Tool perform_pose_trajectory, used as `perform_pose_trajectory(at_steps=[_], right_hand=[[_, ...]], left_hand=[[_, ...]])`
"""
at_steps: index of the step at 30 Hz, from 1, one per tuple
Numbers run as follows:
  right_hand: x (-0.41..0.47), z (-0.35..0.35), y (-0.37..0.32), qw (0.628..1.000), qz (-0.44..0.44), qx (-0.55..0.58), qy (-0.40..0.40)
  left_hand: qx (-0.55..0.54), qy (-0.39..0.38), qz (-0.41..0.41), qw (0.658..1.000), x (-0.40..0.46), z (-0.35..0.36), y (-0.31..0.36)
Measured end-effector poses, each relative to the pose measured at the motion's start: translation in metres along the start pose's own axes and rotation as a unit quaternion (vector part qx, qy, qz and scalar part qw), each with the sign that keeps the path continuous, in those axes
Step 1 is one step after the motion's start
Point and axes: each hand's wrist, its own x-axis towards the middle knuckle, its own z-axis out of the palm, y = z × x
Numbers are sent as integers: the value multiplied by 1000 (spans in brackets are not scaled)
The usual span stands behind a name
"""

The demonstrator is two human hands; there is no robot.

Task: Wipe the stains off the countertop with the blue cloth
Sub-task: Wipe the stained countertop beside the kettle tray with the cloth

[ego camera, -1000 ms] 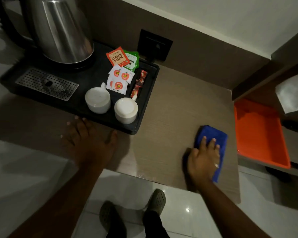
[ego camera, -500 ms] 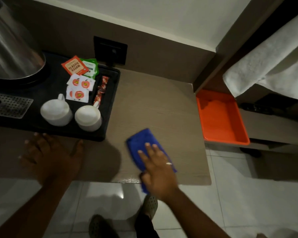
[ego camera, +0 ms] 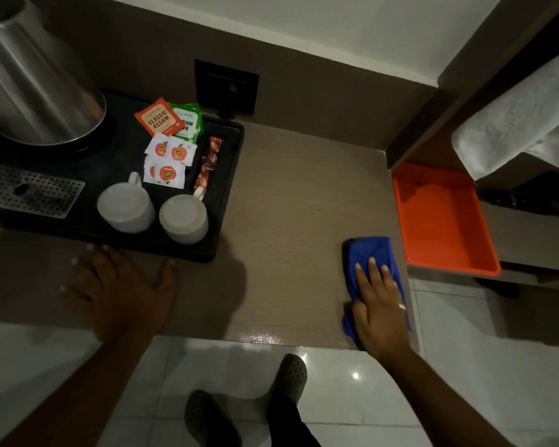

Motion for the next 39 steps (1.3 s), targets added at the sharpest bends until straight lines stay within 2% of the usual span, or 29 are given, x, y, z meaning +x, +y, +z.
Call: perform_pose_trajectory(at_steps=[2,6,12,16,20,22,26,31,34,39], right_hand=[[-15,-5,22,999,-48,-10,-12],[1,-13,29,999,-27,-3,-18],[100,-29,27,998,59,-27,2],[171,-32,11,995,63,-74,14],[231,-29,-19,995,67,-73,4],[245,-22,-41,997,34,-73,-8],[215,-1,-98,993,-87,-59,-45],[84,32,-149,967,-241,-43,-74],[33,41,-156,970,-228,-24,-75],[32,33,-173,985,-153,53,-54]], left_hand=[[7,-7,-3,1000,0,-2,0],[10,-10,-3,1000,1,0,0],[21,-13,-17,1000,2,2,0],[20,-1,-27,999,1,4,1],[32,19,-29,999,2,5,3],[45,8,-35,998,3,6,2],[48,5,-37,998,5,5,4],[22,0,-37,999,3,1,5],[13,-7,-35,999,1,-4,6],[3,-31,-22,999,-1,-12,6]])
